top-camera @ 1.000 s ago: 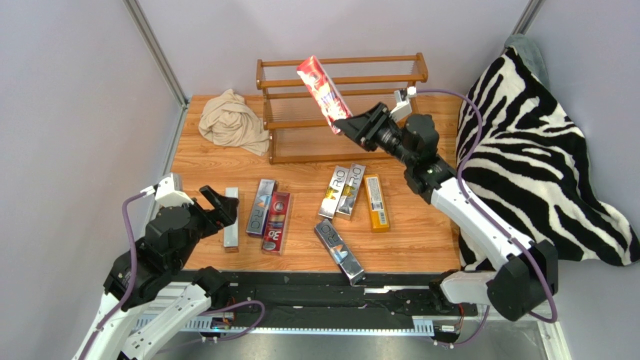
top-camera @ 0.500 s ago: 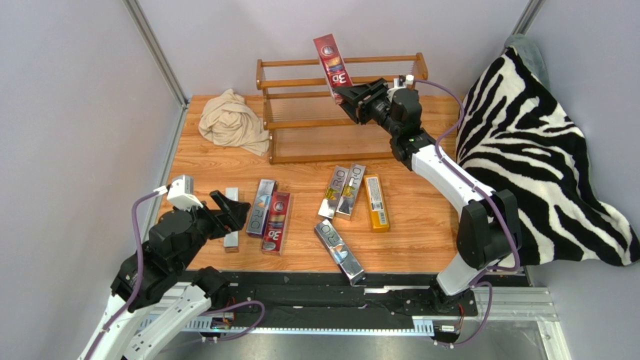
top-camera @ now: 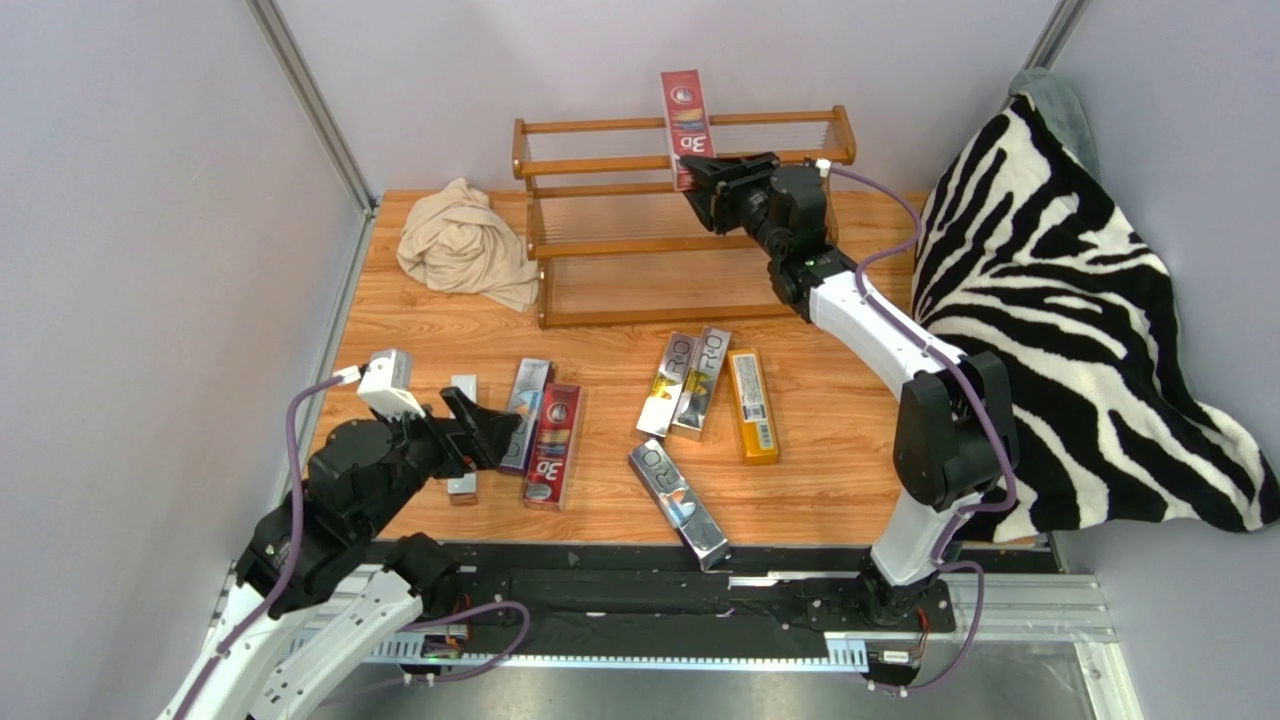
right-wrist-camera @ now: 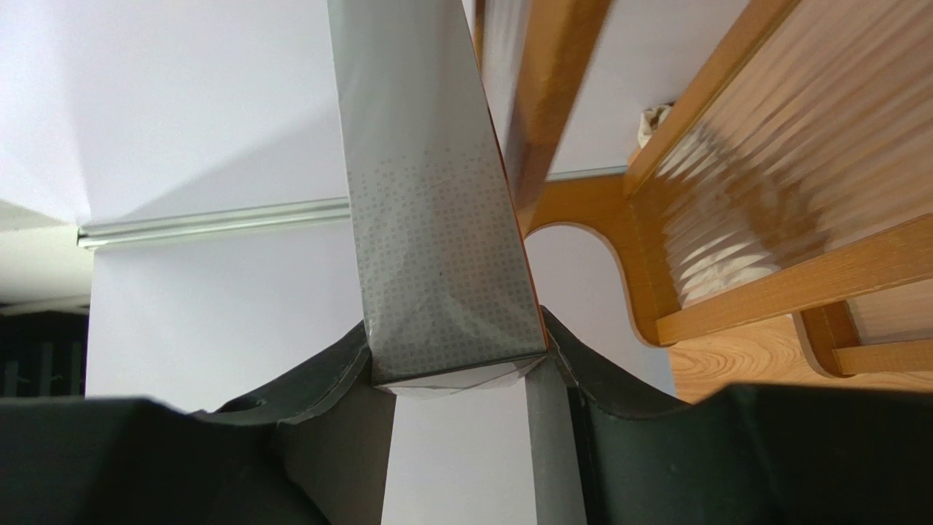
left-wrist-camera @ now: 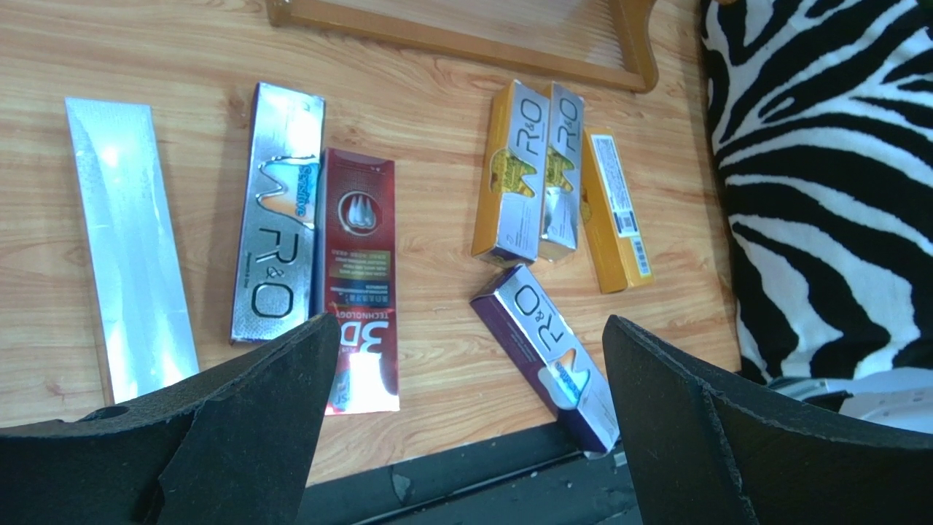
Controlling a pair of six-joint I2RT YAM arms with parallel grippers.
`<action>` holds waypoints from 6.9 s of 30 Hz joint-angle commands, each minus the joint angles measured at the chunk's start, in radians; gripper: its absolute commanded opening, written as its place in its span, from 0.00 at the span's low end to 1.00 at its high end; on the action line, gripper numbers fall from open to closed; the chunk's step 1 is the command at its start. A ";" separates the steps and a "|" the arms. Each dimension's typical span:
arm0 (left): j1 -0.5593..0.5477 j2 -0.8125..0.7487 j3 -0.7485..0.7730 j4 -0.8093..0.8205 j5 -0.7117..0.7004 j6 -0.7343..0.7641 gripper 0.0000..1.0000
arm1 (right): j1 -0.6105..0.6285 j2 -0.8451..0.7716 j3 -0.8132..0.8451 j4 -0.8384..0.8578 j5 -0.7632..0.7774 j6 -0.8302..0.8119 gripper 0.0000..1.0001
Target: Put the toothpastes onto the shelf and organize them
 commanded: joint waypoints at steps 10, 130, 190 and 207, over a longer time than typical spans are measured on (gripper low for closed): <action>-0.003 -0.026 -0.010 0.064 0.103 0.011 0.98 | -0.015 0.062 0.007 0.084 0.005 0.078 0.01; 0.066 1.093 -0.010 0.452 0.107 0.199 0.98 | -0.051 -0.825 -1.073 -0.163 -0.302 -0.556 0.98; -0.007 0.649 0.097 0.333 0.236 -0.043 0.43 | 0.706 -0.428 -0.642 -0.001 0.138 -0.573 0.88; -0.009 0.599 0.091 0.327 0.265 -0.046 0.46 | 0.712 -0.296 -0.632 0.104 0.078 -0.548 0.30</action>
